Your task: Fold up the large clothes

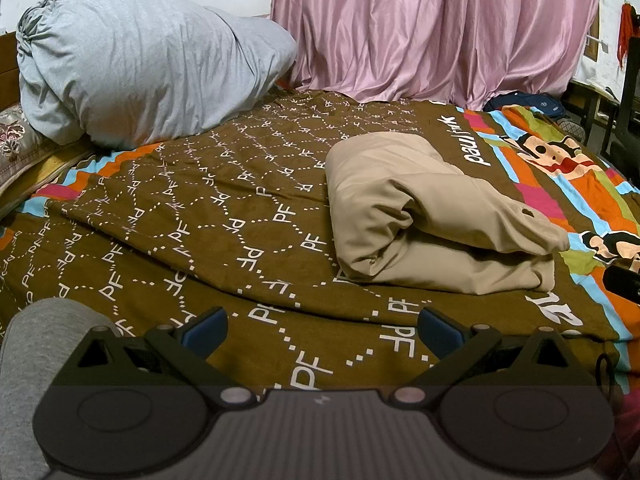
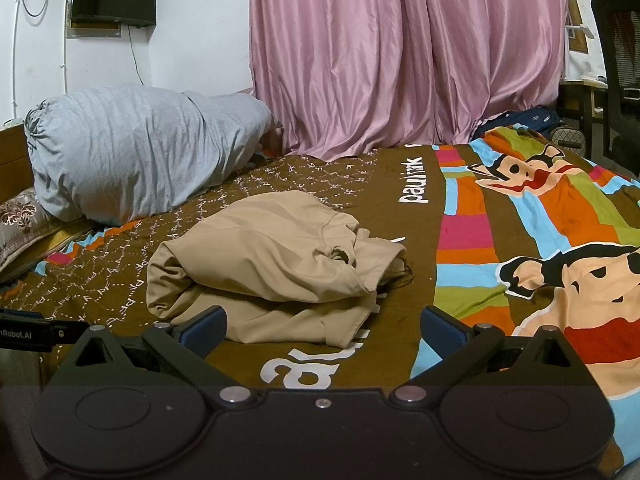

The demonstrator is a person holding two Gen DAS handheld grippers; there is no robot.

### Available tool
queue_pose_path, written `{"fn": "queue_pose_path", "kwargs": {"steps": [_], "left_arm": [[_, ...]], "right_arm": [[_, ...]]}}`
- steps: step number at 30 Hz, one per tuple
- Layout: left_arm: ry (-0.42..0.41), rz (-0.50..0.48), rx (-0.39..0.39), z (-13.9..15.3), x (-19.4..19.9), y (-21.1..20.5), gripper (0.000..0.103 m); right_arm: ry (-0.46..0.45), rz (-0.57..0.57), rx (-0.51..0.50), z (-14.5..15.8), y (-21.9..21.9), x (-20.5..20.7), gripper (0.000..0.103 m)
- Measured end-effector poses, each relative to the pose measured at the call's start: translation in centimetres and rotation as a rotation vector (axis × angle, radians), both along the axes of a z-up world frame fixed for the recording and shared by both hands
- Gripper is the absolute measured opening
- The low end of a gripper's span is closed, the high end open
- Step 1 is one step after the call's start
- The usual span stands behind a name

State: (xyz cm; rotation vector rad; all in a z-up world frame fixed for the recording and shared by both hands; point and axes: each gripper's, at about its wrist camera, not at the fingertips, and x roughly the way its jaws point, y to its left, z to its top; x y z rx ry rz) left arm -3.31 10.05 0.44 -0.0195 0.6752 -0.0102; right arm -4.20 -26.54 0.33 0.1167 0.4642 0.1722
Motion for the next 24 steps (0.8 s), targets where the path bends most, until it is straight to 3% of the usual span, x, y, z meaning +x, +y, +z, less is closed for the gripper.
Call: {"fn": "queue_pose_path", "kwargs": {"steps": [24], "left_arm": [[0.004, -0.002, 0.004, -0.18, -0.03, -0.18, 0.103]], "right_arm": [[0.002, -0.001, 0.003, 0.04, -0.15, 0.03, 0.102]]}}
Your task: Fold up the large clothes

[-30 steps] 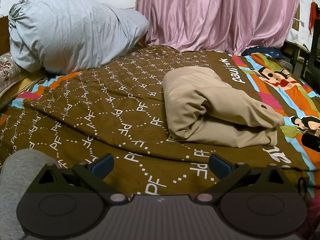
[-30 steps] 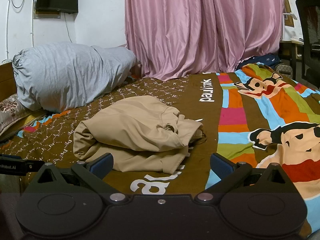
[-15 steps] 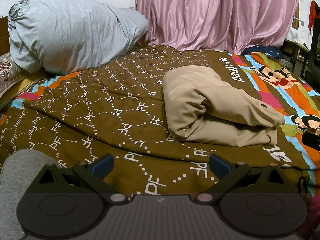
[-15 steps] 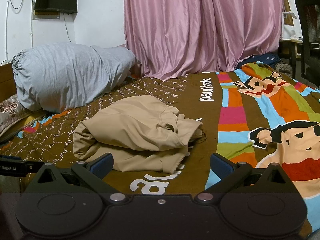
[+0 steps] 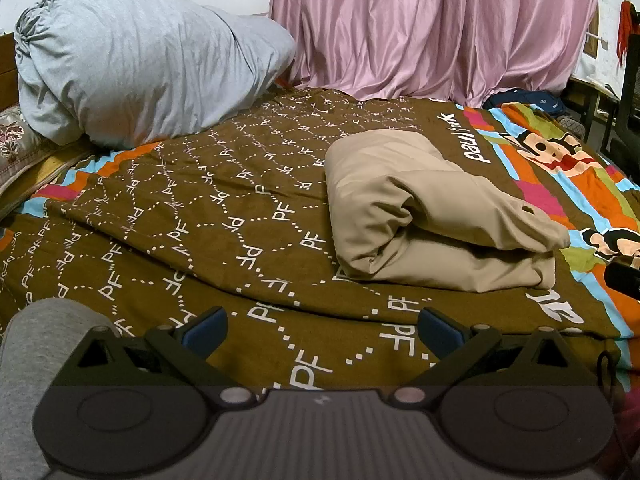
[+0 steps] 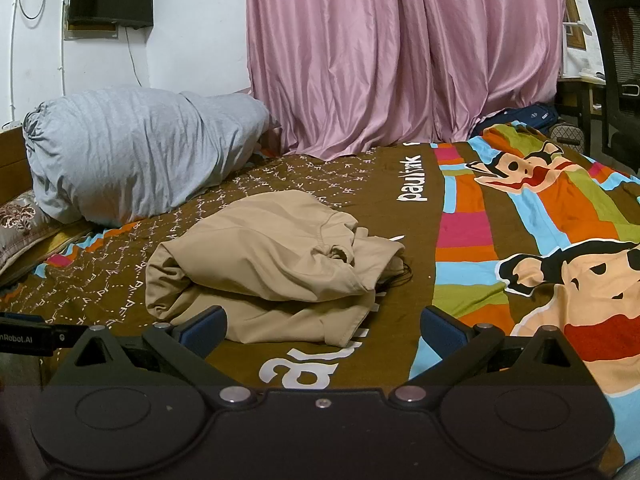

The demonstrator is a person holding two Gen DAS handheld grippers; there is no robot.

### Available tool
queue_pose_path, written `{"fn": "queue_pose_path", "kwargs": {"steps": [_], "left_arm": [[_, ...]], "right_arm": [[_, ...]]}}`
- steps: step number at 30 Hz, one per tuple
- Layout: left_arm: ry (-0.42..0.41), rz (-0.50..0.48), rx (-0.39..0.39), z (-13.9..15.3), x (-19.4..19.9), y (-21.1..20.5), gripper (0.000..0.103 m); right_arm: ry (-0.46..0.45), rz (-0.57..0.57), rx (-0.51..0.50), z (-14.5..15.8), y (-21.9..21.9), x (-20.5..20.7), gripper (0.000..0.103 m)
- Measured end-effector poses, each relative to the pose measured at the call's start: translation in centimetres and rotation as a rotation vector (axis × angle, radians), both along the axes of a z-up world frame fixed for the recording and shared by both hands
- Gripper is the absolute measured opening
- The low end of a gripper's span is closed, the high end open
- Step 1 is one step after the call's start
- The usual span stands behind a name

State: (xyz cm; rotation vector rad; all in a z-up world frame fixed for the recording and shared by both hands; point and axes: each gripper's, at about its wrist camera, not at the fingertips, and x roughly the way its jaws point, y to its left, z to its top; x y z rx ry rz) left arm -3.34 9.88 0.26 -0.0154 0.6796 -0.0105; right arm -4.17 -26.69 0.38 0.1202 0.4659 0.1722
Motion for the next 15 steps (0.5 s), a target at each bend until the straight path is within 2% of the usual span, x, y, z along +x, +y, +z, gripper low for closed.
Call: {"fn": "queue_pose_path", "kwargs": {"steps": [9, 15], "left_arm": [[0.006, -0.006, 0.005, -0.08, 0.09, 0.03, 0.102], [0.019, -0.026, 0.039, -0.12, 0.13, -0.14, 0.102]], "right_arm": [[0.001, 0.0, 0.001, 0.02, -0.13, 0.0, 0.102], [0.002, 0.001, 0.002, 0.02, -0.12, -0.01, 0.102]]}}
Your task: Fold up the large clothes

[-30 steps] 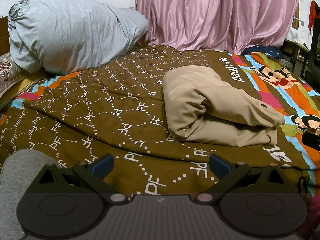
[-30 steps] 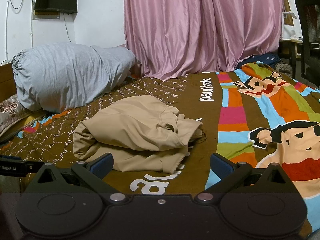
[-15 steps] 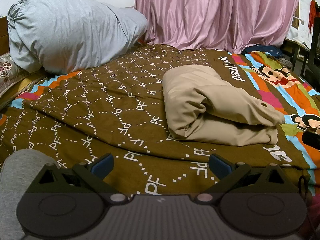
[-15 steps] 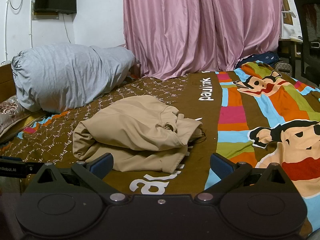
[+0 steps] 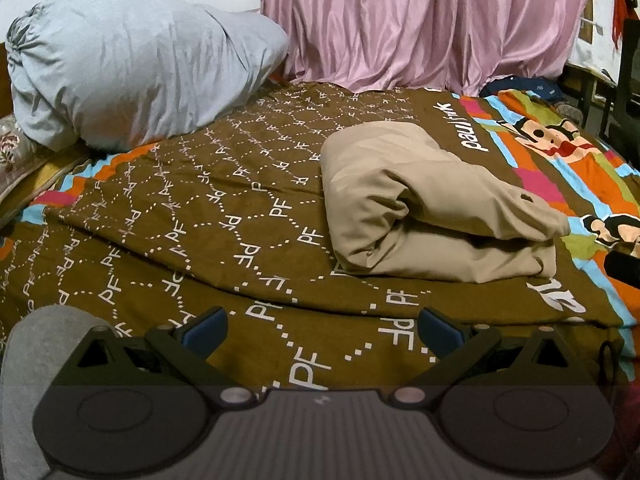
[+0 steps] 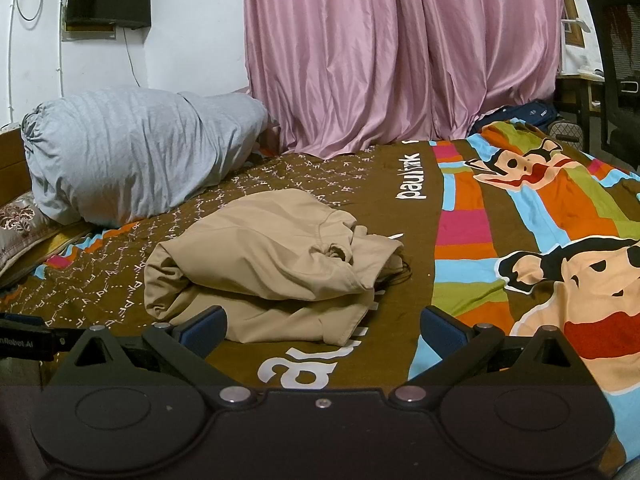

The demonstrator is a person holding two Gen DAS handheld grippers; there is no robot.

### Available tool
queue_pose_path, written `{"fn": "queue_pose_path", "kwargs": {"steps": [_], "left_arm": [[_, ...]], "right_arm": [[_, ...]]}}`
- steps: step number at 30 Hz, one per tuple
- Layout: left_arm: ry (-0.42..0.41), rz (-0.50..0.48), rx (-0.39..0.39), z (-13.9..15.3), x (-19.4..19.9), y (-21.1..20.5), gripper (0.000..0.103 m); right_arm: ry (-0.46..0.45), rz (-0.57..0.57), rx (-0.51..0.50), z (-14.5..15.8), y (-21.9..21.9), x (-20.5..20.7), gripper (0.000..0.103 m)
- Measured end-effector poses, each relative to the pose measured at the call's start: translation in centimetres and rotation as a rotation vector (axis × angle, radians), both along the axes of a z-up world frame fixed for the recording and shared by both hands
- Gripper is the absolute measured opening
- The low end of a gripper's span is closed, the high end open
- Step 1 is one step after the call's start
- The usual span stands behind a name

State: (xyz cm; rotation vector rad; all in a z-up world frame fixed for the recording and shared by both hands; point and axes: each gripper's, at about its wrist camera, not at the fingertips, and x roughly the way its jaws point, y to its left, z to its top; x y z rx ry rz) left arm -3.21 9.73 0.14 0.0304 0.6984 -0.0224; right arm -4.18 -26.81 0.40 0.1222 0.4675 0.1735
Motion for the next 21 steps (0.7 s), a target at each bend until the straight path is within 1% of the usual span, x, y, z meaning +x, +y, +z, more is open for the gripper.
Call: {"fn": "queue_pose_path", "kwargs": {"steps": [8, 21], "left_arm": [[-0.026, -0.022, 0.026, 0.44, -0.31, -0.36, 0.102], [-0.022, -0.028, 0.035, 0.56, 0.04, -0.39, 0.102]], "right_arm": [[0.0, -0.001, 0.001, 0.05, -0.02, 0.04, 0.102], [0.002, -0.002, 0.003, 0.04, -0.01, 0.03, 0.102]]}}
